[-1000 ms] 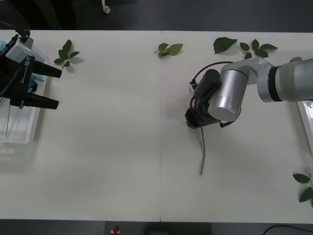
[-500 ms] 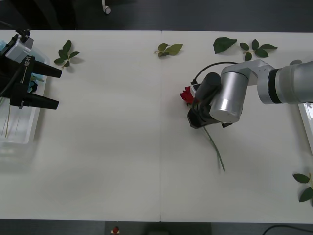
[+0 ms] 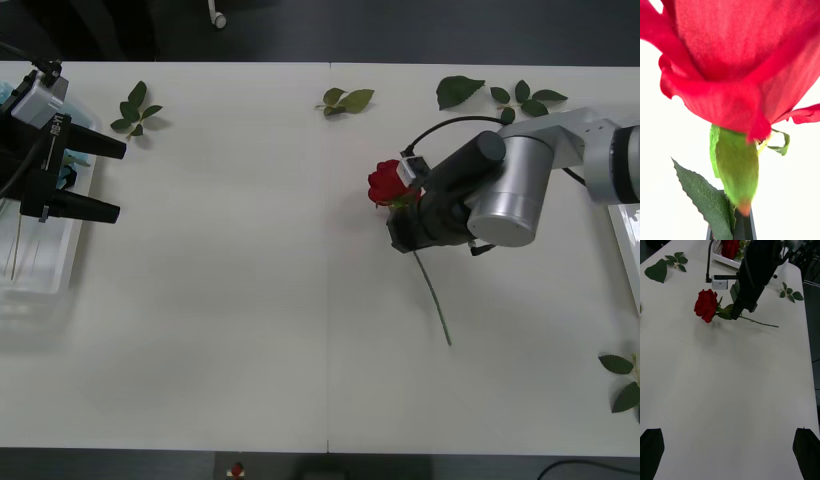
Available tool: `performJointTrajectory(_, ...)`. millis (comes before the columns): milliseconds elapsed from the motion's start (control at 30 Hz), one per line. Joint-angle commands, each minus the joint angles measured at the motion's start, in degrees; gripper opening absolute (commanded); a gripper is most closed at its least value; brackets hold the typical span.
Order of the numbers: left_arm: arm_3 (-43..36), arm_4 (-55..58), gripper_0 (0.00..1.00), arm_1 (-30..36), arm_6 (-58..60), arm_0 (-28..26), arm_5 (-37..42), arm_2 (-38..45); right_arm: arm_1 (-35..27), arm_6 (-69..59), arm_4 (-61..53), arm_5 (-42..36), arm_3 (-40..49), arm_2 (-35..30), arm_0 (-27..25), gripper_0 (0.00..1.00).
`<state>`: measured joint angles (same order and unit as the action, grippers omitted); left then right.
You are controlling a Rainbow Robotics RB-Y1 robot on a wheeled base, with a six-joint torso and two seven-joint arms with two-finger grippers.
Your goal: Put the red flowers into the right box and the blue flowers into the left box
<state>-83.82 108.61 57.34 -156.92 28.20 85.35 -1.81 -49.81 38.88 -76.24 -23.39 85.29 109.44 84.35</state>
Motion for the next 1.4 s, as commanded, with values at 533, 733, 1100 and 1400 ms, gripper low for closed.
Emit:
performJointTrajectory(533,-1.17,0.20,1.00,2.69,1.92,1.24,-0.45,1.20,-35.00,5.85,5.14,-5.88,22.03,-0.45,6.79,0.00)
performJointTrajectory(733,-1.17,0.20,1.00,2.69,1.92,1.24,-0.45,1.20,-35.62,14.12,4.17,-12.30,11.39,-0.45,6.35,0.00)
performJointTrajectory(1100,-1.17,0.20,1.00,2.69,1.92,1.24,-0.45,1.20,-34.21,31.26,-2.95,-13.00,-9.88,-0.54,2.13,0.00)
performJointTrajectory(1400,-1.17,0.20,1.00,2.69,1.92,1.24,-0.45,1.20,-29.82,34.16,-4.09,-11.15,-25.43,-1.07,-4.11,0.00)
